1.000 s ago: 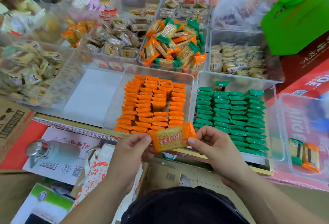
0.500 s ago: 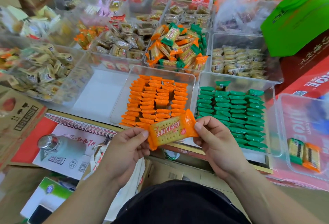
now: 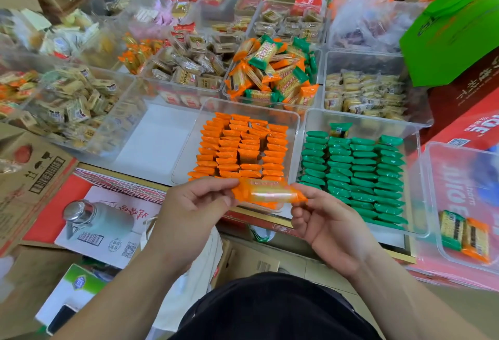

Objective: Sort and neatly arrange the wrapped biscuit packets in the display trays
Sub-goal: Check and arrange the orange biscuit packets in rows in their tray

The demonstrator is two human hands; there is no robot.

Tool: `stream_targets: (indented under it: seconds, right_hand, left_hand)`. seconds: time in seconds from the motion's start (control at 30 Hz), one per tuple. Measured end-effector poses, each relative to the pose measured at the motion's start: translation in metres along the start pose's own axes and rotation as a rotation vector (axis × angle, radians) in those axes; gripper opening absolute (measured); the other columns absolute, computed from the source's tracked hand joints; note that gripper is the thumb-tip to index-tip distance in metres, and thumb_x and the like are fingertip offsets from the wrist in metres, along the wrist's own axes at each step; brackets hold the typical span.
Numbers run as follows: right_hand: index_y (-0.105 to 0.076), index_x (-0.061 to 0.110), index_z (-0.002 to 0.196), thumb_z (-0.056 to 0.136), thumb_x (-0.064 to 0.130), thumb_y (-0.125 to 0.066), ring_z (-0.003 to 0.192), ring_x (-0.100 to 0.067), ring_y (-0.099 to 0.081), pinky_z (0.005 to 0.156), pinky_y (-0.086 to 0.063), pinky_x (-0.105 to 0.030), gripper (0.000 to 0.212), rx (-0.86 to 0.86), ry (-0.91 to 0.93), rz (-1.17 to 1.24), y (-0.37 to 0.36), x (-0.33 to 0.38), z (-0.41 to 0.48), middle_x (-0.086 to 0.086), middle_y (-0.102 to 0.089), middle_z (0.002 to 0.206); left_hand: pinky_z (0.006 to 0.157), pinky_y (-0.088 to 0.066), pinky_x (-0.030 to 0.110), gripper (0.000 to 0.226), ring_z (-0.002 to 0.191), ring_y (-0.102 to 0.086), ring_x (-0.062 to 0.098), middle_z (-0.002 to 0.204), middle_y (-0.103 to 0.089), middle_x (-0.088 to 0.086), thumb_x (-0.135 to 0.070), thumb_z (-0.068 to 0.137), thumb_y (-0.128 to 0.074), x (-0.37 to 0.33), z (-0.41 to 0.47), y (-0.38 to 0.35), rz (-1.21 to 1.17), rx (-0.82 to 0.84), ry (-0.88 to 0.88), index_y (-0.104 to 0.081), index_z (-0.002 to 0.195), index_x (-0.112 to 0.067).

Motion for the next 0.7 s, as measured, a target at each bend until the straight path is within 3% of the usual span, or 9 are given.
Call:
stream_targets:
  seconds: [0.07,0.17,0.27,0.37,0.5,0.6,0.7]
  right_hand:
    - [-0.067,-0.005,0.118,0.075,-0.007,-0.066,0.068,-0.016,-0.061,0.059,-0.054,-0.024,0.043,0.010,-0.009,-0.016,0.002,0.001,-0.001,-0.013,-0.064,0.084]
    - [-0.074,0.006,0.083,0.081,0.008,-0.076,0.060,-0.013,-0.057,0.053,-0.047,-0.021,0.004,0.002,-0.020,-0.213,-0.005,0.001,-0.004,-0.010,-0.062,0.075]
    - [-0.063,0.014,0.061,0.080,0.017,-0.069,0.048,-0.010,-0.042,0.047,-0.031,-0.020,0.020,-0.066,-0.108,-0.226,-0.006,-0.003,-0.004,-0.003,-0.048,0.061]
    - [-0.053,0.016,0.061,0.082,0.016,-0.067,0.042,-0.007,-0.031,0.043,-0.020,-0.019,0.025,-0.082,-0.214,-0.122,-0.009,-0.006,-0.007,0.002,-0.037,0.053]
    - [-0.057,0.019,0.060,0.085,0.015,-0.065,0.034,-0.004,-0.025,0.038,-0.014,-0.016,0.027,-0.115,-0.241,-0.072,-0.015,-0.014,-0.010,0.006,-0.032,0.044]
    - [-0.060,0.016,0.071,0.084,0.017,-0.067,0.035,-0.005,-0.029,0.036,-0.019,-0.017,0.015,-0.144,-0.189,-0.159,-0.022,-0.021,-0.011,0.003,-0.037,0.046]
    - [-0.063,0.010,0.093,0.085,0.021,-0.068,0.043,-0.011,-0.050,0.040,-0.036,-0.020,0.015,-0.170,-0.095,-0.305,-0.033,-0.031,-0.013,-0.006,-0.060,0.060]
  left_hand:
    - [0.078,-0.056,0.020,0.030,0.087,-0.070,0.011,0.089,-0.075,-0.006,0.003,0.085,-0.072,-0.005,-0.001,0.003,0.129,0.001,-0.083,-0.079,0.093,-0.026]
    - [0.065,-0.053,0.016,0.015,0.070,-0.066,0.008,0.071,-0.072,-0.002,-0.010,0.085,-0.075,-0.005,-0.001,0.006,0.211,-0.031,-0.065,-0.079,0.078,-0.022]
    - [0.053,-0.045,0.026,0.015,0.054,-0.055,0.016,0.060,-0.061,0.008,-0.015,0.083,-0.074,0.006,0.003,0.007,0.007,0.032,0.190,-0.072,0.073,-0.004]
    - [0.052,-0.036,0.027,0.017,0.050,-0.048,0.016,0.059,-0.053,0.008,-0.018,0.071,-0.072,0.016,0.004,0.003,-0.285,0.117,0.446,-0.064,0.074,-0.003]
    - [0.051,-0.033,0.025,0.009,0.050,-0.045,0.014,0.059,-0.050,0.006,-0.014,0.081,-0.070,0.028,0.002,0.010,-0.300,0.118,0.493,-0.067,0.078,-0.006]
    - [0.048,-0.033,0.025,0.013,0.049,-0.044,0.016,0.058,-0.050,0.008,-0.012,0.090,-0.067,0.035,-0.002,0.025,-0.220,0.095,0.450,-0.072,0.080,-0.007]
    - [0.048,-0.038,0.027,0.011,0.049,-0.054,0.019,0.067,-0.066,0.013,-0.012,0.093,-0.066,0.036,-0.007,0.042,-0.147,0.075,0.382,-0.075,0.089,-0.005]
Point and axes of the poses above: each hand's wrist, its own z-axis towards the middle knuckle, its own y-axis out of the back of the hand, x = y × z, the point moved 4 cm from there along z, towards the middle knuckle
